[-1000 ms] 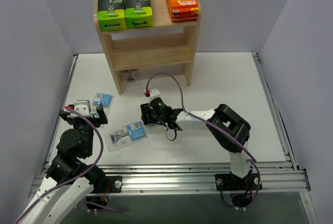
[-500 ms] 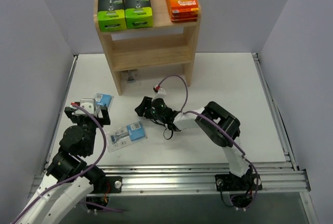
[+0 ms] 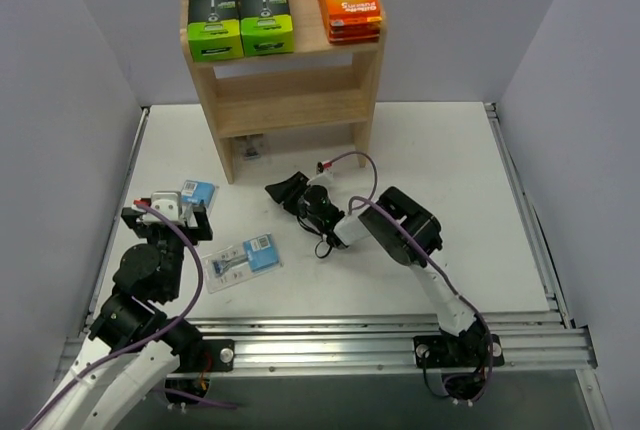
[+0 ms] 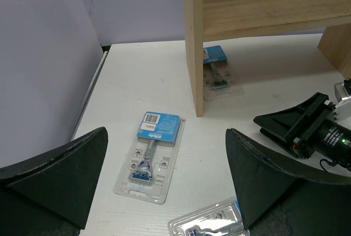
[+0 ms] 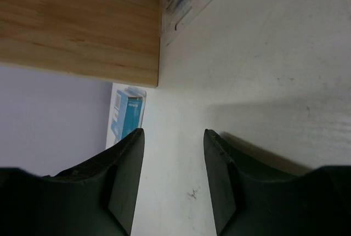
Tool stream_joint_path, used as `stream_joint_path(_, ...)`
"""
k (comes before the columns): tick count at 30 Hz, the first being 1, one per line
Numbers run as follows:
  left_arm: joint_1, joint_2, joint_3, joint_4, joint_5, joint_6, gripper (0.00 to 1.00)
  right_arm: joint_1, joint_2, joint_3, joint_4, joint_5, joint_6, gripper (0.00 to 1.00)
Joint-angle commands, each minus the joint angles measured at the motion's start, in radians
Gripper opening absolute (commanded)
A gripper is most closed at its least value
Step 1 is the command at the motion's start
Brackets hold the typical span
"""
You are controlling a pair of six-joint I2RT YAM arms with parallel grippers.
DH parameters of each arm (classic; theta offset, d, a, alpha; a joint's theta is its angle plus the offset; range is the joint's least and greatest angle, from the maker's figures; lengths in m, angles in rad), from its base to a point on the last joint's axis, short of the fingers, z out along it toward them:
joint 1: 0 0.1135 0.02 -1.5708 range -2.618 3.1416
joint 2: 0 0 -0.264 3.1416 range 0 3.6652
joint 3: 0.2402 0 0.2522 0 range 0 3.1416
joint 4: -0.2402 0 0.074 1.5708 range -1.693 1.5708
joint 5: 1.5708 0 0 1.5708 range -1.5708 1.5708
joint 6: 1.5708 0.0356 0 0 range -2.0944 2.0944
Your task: Place and organize the shaving razors onto the shelf
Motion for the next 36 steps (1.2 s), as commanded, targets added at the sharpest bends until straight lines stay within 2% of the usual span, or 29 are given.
stream_joint_path(1, 0.0, -0.006, -0.003, 0.052, -0.015, -0.013, 0.97, -0.018, 0.039, 0.058, 0.094, 0.006, 0.065, 0.43)
stream_joint_path(13, -0.009, -0.01, -0.009, 0.064, -0.012, -0.011, 0.96, -0.052, 0.157, 0.311, 0.033, -0.015, 0.07, 0.42)
stream_joint_path(25, -0.023, -0.018, -0.011, 0.067, -0.014, -0.013, 0.96, -0.061, 0.326, 0.656, -0.127, 0.0, 0.055, 0.42)
stream_joint_path(36, -0.041, -0.027, -0.015, 0.072, 0.0, -0.014, 0.96, -0.075, 0.369, 0.75, -0.183, 0.057, -0.01, 0.43)
